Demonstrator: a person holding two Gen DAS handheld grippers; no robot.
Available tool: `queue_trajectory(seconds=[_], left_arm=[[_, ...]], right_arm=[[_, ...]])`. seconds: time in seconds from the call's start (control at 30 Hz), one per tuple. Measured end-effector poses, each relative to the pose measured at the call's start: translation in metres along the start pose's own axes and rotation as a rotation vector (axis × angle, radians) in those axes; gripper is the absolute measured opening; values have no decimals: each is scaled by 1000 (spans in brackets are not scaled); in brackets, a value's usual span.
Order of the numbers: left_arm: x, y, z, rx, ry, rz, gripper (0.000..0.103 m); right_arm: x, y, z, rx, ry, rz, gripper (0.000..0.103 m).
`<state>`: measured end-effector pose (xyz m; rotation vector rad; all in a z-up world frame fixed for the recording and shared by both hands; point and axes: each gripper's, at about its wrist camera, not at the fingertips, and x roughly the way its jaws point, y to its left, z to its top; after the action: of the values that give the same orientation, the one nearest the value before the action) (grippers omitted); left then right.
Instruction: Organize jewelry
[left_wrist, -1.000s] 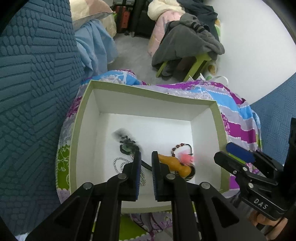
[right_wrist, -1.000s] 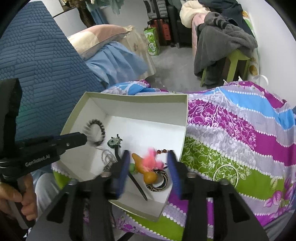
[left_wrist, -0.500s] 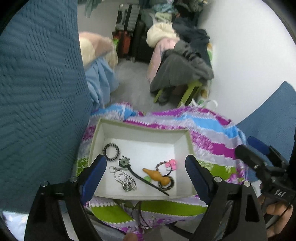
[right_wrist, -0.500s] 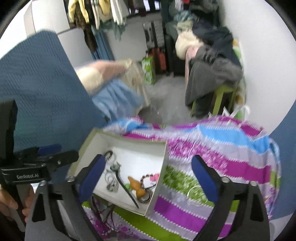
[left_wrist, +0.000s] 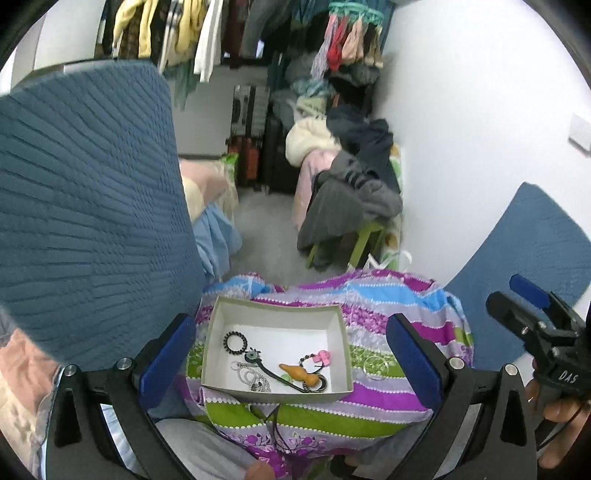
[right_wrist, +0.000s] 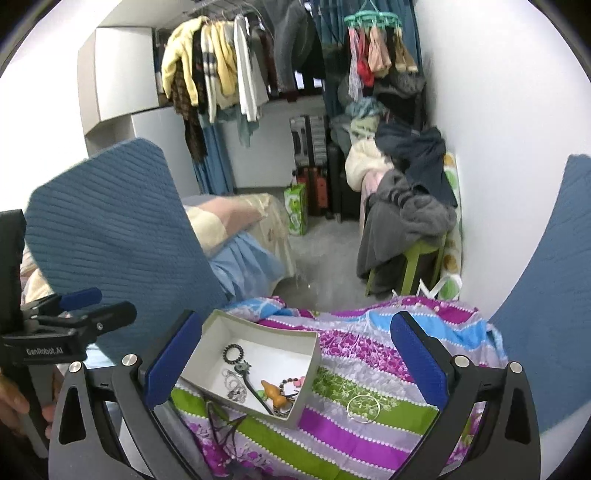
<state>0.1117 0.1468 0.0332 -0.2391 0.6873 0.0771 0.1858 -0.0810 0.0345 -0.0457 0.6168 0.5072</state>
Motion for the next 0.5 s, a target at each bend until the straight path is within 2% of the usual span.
queue_trajectory(seconds=[0.23, 0.5], left_arm=[[-52, -14, -14, 40, -87, 25, 103], [-65, -18, -41, 61, -76, 82, 103]], right_arm=[[-41, 13, -18, -29, -39, -24, 103], [-52, 20, -48, -23, -28, -71, 103]])
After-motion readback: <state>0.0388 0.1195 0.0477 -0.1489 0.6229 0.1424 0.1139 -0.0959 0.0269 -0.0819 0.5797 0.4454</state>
